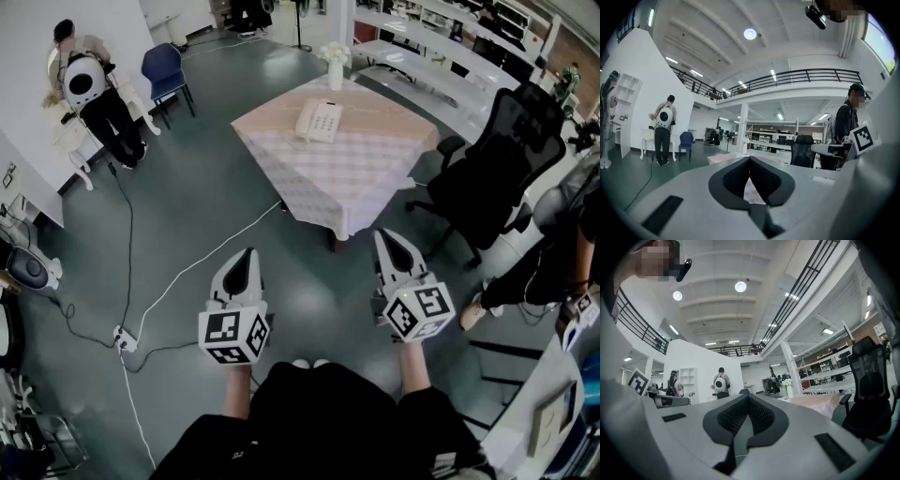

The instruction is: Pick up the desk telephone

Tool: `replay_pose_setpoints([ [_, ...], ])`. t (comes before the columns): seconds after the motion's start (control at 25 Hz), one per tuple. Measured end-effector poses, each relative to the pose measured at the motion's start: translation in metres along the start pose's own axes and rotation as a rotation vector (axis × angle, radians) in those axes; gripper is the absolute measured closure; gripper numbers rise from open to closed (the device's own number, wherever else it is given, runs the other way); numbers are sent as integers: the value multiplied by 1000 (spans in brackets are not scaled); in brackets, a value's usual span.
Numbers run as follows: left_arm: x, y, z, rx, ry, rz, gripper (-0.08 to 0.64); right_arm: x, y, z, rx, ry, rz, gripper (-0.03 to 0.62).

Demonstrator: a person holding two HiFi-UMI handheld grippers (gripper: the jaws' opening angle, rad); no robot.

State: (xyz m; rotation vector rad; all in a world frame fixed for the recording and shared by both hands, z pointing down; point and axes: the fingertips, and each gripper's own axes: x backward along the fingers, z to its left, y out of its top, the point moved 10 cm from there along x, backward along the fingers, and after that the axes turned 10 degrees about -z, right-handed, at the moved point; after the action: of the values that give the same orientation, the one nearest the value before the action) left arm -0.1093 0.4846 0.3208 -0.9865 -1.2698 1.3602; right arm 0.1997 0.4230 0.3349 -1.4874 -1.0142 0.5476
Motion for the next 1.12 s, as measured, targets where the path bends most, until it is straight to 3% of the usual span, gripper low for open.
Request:
replay_pose_setpoints([
  [1.12, -25, -23, -8, 21, 63, 79, 560, -21, -23, -36, -79, 0, 46, 600],
])
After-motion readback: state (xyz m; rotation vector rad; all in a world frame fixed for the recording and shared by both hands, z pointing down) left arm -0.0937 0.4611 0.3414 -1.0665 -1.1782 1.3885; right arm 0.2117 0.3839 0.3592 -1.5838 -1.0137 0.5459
